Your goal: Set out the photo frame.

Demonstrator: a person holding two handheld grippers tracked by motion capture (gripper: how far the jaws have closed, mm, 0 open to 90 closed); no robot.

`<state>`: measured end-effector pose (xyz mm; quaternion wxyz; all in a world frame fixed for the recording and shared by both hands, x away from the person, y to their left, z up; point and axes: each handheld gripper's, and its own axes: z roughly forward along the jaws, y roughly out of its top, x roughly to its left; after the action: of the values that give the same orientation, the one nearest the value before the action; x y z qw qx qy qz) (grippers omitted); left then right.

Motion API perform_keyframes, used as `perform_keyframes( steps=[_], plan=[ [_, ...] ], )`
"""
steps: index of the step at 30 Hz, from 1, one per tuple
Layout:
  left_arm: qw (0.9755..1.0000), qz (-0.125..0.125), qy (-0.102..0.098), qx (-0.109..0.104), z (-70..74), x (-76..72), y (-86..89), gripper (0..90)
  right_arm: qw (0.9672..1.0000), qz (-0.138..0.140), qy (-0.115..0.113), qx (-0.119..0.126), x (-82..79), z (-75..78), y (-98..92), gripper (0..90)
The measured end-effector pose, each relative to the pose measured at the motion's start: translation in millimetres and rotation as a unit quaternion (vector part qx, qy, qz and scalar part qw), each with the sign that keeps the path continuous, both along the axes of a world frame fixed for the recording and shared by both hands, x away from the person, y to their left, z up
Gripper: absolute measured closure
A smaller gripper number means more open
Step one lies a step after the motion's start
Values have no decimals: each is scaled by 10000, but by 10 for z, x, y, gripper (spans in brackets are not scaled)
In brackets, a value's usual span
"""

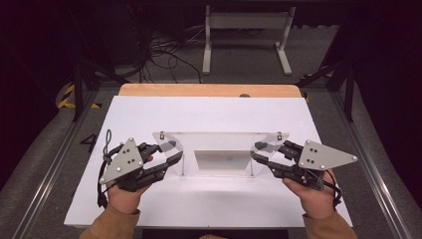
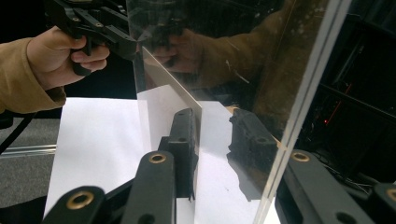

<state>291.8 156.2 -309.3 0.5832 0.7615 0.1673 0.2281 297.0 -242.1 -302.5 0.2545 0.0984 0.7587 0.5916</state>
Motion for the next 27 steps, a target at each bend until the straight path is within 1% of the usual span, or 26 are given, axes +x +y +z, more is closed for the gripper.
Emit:
perform_keyframes(
  steps=[2, 4, 6, 7, 8, 9, 10, 11, 12, 13, 14, 15, 16, 17, 18, 19, 20, 21, 22, 23, 26, 27],
  plan=[
    [10000, -29, 46, -38, 5, -5, -4, 631, 10000, 0, 27, 17, -8, 16, -5, 670],
    [9999, -55, 94, -82, 4, -4, -13, 637, 9999, 10, 99, 104, -6, 22, -15, 665],
    [9998, -62, 164, -45, -7, 33, -19, 637, 9997, 13, 190, 169, 17, 16, -28, 661],
    [9998, -87, 165, -121, -31, 59, -23, 634, 9996, -7, 228, 161, 31, 5, -29, 659],
    [9998, -87, 165, -121, -31, 59, -23, 633, 9995, -12, 229, 194, 50, -12, -35, 657],
    [9999, -74, 69, -120, -42, 80, -31, 629, 9995, 13, 225, 236, 61, -20, -41, 657],
    [9999, -74, 69, -120, -42, 80, -31, 622, 9995, 13, 225, 236, 61, -20, -41, 657],
    [9999, -37, -16, -115, -51, 90, -44, 617, 9996, 42, 160, 249, 87, -40, -58, 655],
    [9999, -32, -19, -140, -57, 95, -53, 617, 9996, 42, 160, 249, 87, -40, -58, 655],
    [9999, 2, -103, -95, -67, 105, -60, 617, 9995, 51, 134, 279, 101, -51, -65, 650],
    [9998, 50, -153, -117, -84, 106, -72, 619, 9994, 42, 153, 319, 126, -67, -83, 646],
    [9998, 86, -168, -112, -104, 122, -67, 615, 9990, 10, 171, 424, 152, -91, -96, 639],
    [9998, 86, -168, -112, -104, 122, -67, 605, 9990, 10, 171, 424, 152, -91, -96, 639],
    [9997, 89, -104, -185, -124, 143, -60, 605, 9988, -8, 151, 468, 166, -103, -97, 635],
    [9995, 41, 47, -317, -152, 189, -30, 553, 9987, -151, 151, 466, 188, -131, -87, 615],
    [9995, 41, 47, -317, -152, 189, -30, 541, 9987, -151, 151, 466, 188, -131, -87, 615],
    [9990, -15, 157, -416, -179, 229, -9, 532, 9985, -252, 133, 457, 208, -154, -75, 603],
    [9987, 5, 270, -443, -228, 279, 14, 528, 9985, -261, 155, 466, 215, -163, -71, 598],
    [9987, 5, 270, -443, -228, 279, 14, 520, 9985, -261, 155, 466, 215, -163, -71, 598],
    [9985, 22, 331, -439, -259, 305, 24, 520, 9984, -280, 186, 465, 226, -176, -67, 586],
    [9980, 48, 425, -472, -314, 349, 39, 505, 9982, -325, 256, 433, 254, -209, -54, 550],
    [9978, 59, 468, -466, -328, 359, 41, 498, 9982, -345, 246, 428, 262, -219, -50, 534]
  ],
)
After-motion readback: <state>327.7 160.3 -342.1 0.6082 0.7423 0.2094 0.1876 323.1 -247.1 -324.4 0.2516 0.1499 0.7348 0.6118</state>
